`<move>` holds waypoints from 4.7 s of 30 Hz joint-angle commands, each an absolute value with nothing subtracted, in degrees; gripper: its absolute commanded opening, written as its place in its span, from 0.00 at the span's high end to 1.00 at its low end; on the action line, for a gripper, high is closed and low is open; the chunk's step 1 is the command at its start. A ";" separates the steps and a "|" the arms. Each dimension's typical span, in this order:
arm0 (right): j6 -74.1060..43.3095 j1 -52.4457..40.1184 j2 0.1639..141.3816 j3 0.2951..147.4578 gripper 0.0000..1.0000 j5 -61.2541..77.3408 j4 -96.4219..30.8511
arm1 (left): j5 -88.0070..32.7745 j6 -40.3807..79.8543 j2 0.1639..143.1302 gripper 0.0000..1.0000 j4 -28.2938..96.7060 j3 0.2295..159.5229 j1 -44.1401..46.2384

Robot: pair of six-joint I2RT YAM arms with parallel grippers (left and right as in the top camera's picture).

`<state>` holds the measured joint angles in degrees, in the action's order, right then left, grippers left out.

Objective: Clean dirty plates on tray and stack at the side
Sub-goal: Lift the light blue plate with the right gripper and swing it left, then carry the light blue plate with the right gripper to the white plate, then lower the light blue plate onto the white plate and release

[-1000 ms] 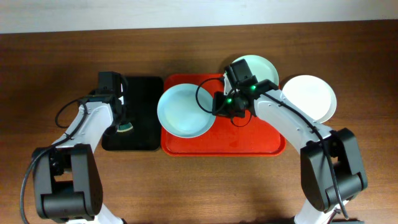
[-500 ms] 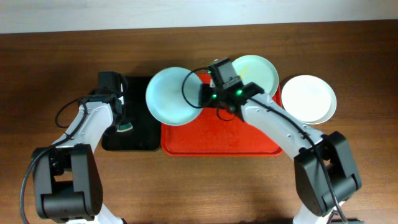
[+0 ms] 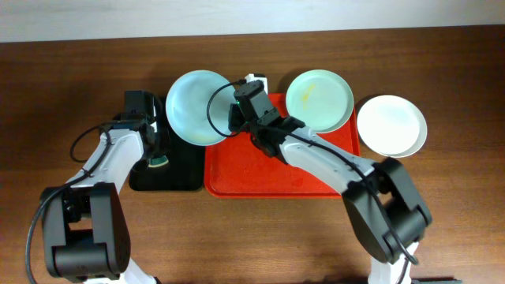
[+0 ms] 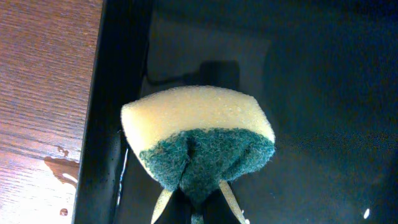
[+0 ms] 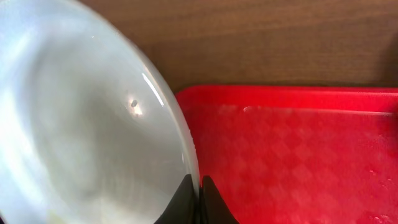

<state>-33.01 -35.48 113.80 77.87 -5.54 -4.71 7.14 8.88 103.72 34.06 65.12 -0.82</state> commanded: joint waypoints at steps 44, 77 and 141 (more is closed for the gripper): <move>45.17 -49.19 115.50 83.96 0.96 -35.55 35.33 | 7.75 9.63 103.18 0.99 33.89 65.06 -0.91; -2.85 -42.72 115.50 83.94 0.96 -37.60 11.88 | 7.75 9.63 103.18 0.97 33.87 65.06 -0.91; -16.99 32.21 103.07 75.09 0.96 11.31 -47.33 | -2.42 4.80 103.18 1.00 31.92 65.06 0.49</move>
<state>-17.52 32.58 102.50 77.10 11.81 -49.12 -1.56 5.96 103.72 32.18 65.12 0.08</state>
